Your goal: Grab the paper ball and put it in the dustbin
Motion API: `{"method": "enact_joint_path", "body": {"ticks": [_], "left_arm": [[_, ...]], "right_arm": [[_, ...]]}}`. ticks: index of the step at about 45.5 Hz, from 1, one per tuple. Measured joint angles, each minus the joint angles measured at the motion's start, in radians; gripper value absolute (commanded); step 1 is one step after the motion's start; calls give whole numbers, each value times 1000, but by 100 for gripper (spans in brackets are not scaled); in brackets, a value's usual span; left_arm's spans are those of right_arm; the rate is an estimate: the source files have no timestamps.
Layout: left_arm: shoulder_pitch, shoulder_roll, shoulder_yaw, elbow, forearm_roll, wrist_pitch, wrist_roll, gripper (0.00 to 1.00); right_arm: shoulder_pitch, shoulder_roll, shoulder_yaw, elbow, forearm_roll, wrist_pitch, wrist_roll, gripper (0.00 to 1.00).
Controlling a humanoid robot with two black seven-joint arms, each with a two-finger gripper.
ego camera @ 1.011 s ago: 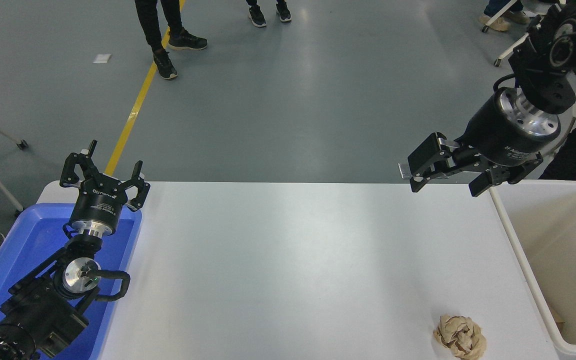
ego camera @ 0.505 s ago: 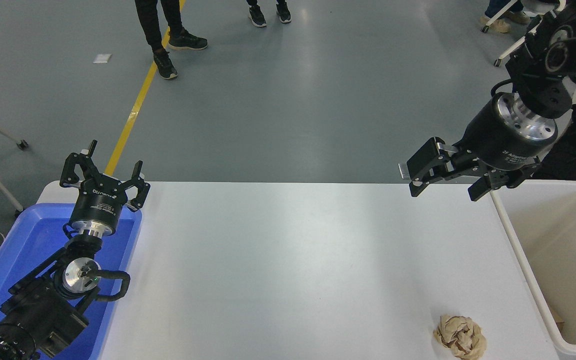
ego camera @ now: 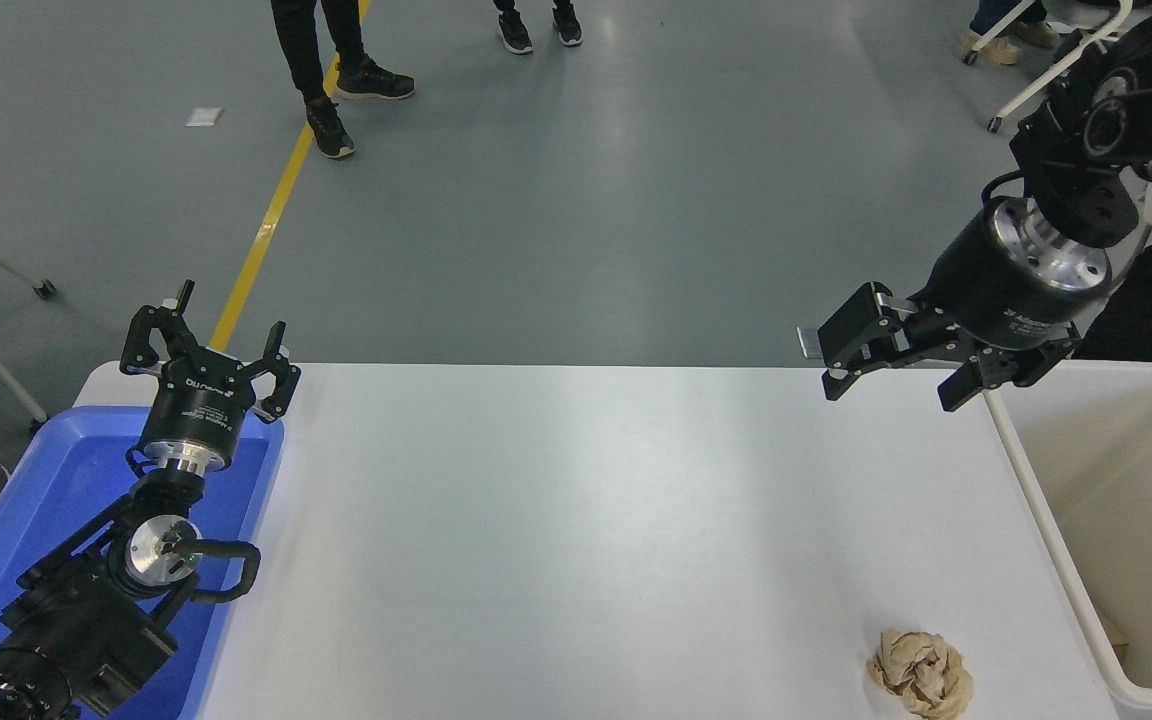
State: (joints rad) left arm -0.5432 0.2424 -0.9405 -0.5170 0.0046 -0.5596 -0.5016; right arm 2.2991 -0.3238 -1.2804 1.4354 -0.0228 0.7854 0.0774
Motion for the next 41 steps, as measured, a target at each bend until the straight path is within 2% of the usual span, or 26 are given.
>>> {"method": "enact_joint_path", "body": {"ticks": [7,15,41], "left_arm": [[-1,0,0,0,0,0,0,98],[-1,0,0,0,0,0,0,98],[-1,0,0,0,0,-1,0,98]], "right_arm": [[5,-19,-38,-7,96,0,0,100],[16,-28,-58,-12,144,0,1,100],[71,-43,-62,-14,186,0,1,100]]}}
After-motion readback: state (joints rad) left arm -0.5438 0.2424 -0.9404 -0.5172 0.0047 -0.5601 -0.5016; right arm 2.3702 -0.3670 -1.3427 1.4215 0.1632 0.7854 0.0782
